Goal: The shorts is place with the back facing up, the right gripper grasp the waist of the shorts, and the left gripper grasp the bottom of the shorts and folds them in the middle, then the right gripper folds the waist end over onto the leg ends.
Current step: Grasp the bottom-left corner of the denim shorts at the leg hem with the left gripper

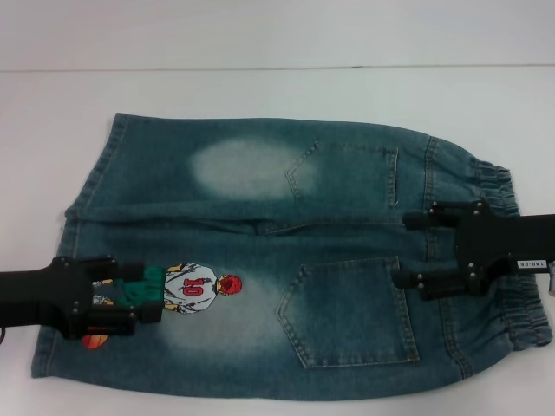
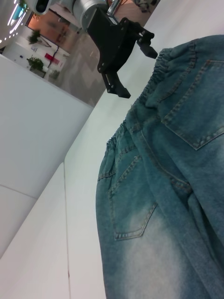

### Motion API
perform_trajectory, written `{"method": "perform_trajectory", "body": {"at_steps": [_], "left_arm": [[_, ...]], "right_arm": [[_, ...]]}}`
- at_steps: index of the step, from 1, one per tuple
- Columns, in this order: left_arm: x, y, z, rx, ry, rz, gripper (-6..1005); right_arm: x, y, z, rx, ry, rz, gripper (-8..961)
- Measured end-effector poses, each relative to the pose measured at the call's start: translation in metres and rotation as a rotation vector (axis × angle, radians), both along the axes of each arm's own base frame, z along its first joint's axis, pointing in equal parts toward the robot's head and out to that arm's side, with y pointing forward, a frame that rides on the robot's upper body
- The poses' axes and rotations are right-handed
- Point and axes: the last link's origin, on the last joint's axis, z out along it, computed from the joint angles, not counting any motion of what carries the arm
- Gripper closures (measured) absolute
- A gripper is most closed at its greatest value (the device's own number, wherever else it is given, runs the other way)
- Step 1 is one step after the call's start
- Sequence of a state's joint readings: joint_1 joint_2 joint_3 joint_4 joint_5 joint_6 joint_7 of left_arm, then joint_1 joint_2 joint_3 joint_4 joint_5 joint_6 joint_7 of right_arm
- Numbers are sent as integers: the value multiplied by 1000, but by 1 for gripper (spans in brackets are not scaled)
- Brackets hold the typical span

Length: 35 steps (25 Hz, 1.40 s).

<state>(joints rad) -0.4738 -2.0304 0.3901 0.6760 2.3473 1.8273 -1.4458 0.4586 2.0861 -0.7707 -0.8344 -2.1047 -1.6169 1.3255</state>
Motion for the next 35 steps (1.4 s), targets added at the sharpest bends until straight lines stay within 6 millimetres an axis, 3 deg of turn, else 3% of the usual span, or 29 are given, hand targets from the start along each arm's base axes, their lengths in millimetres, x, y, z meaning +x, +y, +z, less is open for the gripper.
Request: {"method": "perform_trajectory", "body": {"at_steps": [26,35], "left_arm": [[2,0,1,-13,5,-3,142],[7,17,9,21,43,206,143]], "right_arm": [[-2,-3,-2,-16,10,11,42],[1,1,6,34,4,3,41]]}}
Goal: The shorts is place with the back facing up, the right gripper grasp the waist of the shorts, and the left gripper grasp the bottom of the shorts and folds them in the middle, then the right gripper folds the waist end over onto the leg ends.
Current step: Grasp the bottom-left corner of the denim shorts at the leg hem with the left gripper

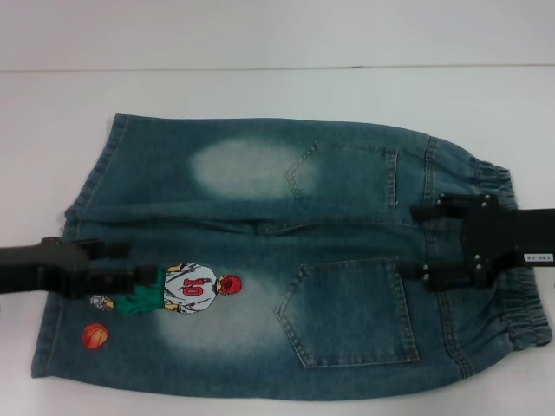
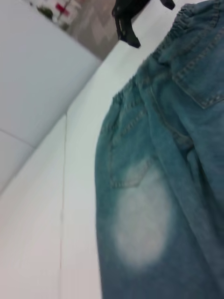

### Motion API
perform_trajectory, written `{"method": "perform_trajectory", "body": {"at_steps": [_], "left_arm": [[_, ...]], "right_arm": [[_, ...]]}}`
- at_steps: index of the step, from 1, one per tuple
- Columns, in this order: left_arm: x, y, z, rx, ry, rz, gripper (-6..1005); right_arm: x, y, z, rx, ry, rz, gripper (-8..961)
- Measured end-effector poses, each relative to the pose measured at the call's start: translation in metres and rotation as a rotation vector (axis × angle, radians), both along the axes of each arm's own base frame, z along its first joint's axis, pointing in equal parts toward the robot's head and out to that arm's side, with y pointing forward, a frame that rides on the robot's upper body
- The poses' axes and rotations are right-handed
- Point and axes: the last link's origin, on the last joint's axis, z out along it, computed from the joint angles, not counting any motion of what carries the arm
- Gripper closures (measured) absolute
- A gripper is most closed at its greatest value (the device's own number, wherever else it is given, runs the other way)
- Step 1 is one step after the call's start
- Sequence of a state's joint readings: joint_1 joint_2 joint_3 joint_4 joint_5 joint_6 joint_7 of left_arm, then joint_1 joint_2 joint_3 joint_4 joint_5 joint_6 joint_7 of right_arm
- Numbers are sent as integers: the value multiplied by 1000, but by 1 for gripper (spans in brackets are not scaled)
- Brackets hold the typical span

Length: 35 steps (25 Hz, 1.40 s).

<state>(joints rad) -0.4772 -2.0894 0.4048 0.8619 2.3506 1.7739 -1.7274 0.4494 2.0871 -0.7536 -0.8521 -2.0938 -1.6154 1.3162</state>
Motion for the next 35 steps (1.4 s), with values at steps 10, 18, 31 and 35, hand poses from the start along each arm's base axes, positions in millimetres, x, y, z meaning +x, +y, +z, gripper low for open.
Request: {"method": "perform_trajectory", "body": {"at_steps": [10,18,31,35], "left_arm": [[18,9,50,-190,128,267,144],[8,17,52,-293,369,454,144],[2,10,46,-373,503,513,145],[2,7,40,-399,524,502,145]], "right_arm": [[-4,9,12,55,-36,36,42],[-7,14,17,83,-51,48,41],[-14,18,18,71,-60,77,41],[-18,12,17,34,-44,110,41]]}}
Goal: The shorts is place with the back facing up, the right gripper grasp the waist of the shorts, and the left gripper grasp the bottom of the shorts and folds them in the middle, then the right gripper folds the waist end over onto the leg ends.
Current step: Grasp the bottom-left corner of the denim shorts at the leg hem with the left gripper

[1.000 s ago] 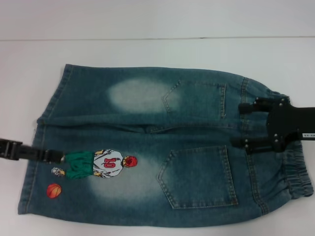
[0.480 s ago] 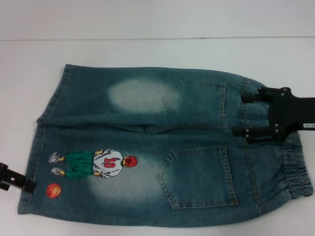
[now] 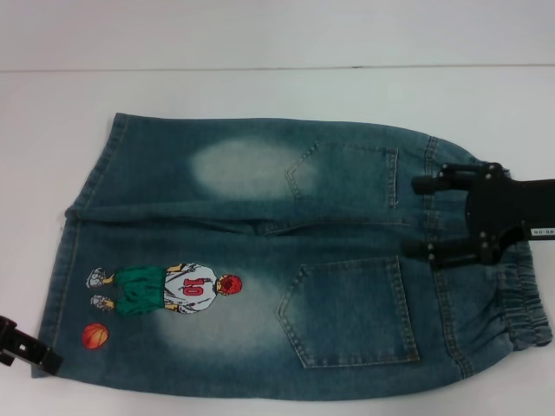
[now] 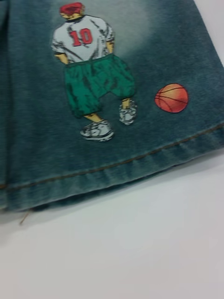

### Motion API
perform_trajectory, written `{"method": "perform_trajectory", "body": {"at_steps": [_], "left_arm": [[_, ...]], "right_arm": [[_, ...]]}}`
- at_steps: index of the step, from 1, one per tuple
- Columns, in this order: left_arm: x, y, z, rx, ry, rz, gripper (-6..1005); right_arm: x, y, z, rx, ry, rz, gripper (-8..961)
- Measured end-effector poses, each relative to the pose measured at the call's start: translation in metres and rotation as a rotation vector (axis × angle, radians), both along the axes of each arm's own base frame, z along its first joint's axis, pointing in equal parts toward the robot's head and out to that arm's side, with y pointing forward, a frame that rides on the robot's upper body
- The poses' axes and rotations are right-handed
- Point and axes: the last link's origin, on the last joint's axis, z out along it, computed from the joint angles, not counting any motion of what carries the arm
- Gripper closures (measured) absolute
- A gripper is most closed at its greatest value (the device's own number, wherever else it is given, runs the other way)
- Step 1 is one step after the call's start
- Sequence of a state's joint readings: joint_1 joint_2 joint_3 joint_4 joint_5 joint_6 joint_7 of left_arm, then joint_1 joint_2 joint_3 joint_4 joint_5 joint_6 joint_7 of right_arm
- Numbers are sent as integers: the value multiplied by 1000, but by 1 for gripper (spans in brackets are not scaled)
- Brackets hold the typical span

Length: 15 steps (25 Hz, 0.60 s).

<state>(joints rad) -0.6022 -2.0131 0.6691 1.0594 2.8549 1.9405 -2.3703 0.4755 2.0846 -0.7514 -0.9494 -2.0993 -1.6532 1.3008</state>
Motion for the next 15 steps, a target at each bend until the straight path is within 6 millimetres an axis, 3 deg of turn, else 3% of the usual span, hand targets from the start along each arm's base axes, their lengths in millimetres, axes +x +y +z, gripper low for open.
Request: {"method": "perform_trajectory", "body": {"at_steps": [15], "left_arm": [[4,2,-16,-36,46,-9,146]], "right_arm": [[1,-3,-2,-2,0,28,42]]}}
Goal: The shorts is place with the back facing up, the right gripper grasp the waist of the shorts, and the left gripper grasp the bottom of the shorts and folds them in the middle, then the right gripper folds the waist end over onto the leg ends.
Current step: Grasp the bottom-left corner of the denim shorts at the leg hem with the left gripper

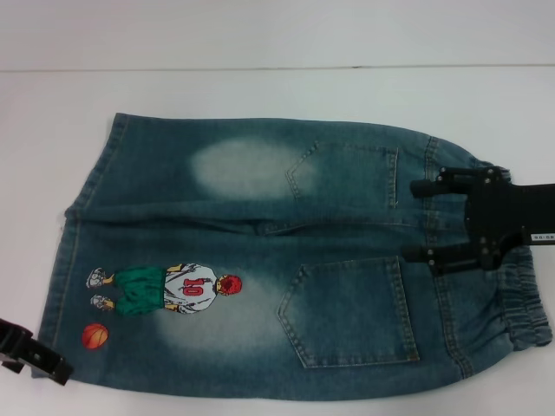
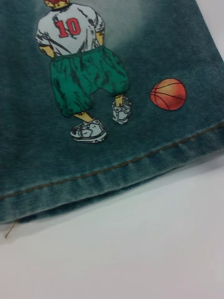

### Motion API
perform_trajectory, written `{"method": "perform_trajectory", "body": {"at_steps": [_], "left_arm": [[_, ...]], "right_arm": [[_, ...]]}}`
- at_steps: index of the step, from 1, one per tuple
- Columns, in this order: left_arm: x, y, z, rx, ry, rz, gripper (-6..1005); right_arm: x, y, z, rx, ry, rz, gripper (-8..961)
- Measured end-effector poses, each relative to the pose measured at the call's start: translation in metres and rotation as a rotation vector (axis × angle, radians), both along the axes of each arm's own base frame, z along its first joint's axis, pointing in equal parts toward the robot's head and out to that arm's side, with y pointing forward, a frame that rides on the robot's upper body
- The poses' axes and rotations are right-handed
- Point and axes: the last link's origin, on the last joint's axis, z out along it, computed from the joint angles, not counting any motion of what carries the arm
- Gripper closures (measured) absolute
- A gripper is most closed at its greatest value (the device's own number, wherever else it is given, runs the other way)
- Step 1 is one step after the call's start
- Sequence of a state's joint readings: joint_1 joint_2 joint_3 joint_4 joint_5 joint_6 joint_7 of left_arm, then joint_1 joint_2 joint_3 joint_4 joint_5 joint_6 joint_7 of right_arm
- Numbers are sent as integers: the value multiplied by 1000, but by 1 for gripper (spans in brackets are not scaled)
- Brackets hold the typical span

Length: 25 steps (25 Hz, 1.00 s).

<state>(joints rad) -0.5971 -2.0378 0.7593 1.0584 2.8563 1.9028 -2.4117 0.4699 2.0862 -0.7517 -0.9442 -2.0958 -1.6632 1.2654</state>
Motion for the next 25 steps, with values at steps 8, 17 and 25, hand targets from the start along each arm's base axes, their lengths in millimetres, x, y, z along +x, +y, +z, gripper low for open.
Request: {"method": "perform_trajectory", "body": {"at_steps": [8,17,25], "left_arm": [[-3,1,-6,-1,32,-2,145],[-5,2,-11,-8,35,0,145],[-2,4,-12,-13,32,-7,146]], "right_arm": [[0,-1,-1,-1,-1,11,42],[0,-1,-1,1,3,13,41],[-2,1,-2,1,4,18,41]]}}
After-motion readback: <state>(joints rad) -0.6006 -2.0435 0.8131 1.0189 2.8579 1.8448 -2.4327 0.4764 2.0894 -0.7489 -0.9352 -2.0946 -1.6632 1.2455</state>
